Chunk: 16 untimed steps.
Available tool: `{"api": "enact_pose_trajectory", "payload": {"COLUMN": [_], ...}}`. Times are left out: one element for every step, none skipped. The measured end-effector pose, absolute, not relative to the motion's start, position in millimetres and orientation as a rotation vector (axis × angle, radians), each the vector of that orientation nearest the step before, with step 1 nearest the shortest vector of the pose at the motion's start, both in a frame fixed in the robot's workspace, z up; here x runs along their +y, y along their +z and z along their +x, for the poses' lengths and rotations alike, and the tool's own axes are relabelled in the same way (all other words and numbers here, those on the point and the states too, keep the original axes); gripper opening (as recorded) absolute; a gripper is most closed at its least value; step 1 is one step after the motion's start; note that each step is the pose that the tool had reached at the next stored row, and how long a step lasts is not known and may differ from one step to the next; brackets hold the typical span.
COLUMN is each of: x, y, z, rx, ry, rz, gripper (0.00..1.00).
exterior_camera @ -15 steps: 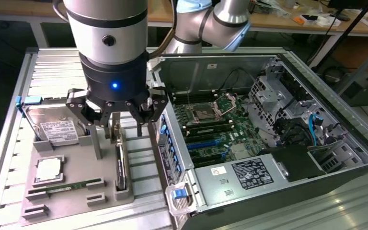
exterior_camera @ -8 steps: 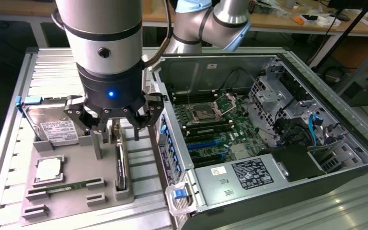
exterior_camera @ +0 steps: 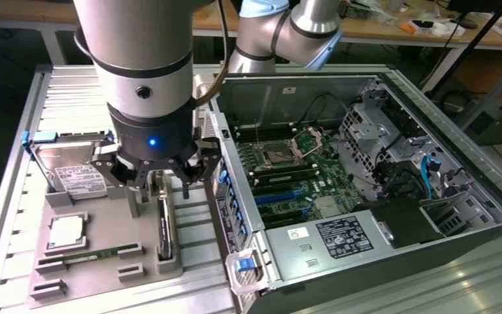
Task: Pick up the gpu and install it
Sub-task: 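Reach for the gpu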
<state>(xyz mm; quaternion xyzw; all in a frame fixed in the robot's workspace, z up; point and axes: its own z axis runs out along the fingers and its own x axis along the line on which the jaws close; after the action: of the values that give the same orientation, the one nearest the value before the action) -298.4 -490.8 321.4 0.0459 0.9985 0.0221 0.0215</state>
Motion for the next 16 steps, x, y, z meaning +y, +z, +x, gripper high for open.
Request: {"api": "enact_pose_trajectory", "payload": {"x": [-491, -491, -491, -491, -491, -491, -491, -491, -491, -491, -491, -491, -491, -491, -491, -491], "y": [319, 318, 316, 314, 311, 310, 308, 306, 303, 299, 296, 293, 291, 289, 287, 286], "z": [-299, -299, -300, -301, -302, -303, -303, -303, -303, -303, -303, -303, -303, -303, -303, -303], "rx": [3.094, 3.094, 3.094, 3.093, 3.092, 3.092, 3.092, 3.092, 3.092, 3.092, 3.092, 3.092, 3.092, 3.093, 3.093, 3.093], "ry": [0.069, 0.069, 0.068, 0.069, 0.069, 0.069, 0.069, 0.069, 0.069, 0.069, 0.069, 0.069, 0.069, 0.069, 0.069, 0.069], "rz": [0.142, 0.142, 0.142, 0.142, 0.142, 0.142, 0.141, 0.141, 0.139, 0.135, 0.132, 0.128, 0.125, 0.123, 0.120, 0.119], "gripper": [0.57, 0.57, 0.57, 0.57, 0.57, 0.57, 0.57, 0.57, 0.57, 0.57, 0.57, 0.57, 0.57, 0.57, 0.57, 0.57]}}
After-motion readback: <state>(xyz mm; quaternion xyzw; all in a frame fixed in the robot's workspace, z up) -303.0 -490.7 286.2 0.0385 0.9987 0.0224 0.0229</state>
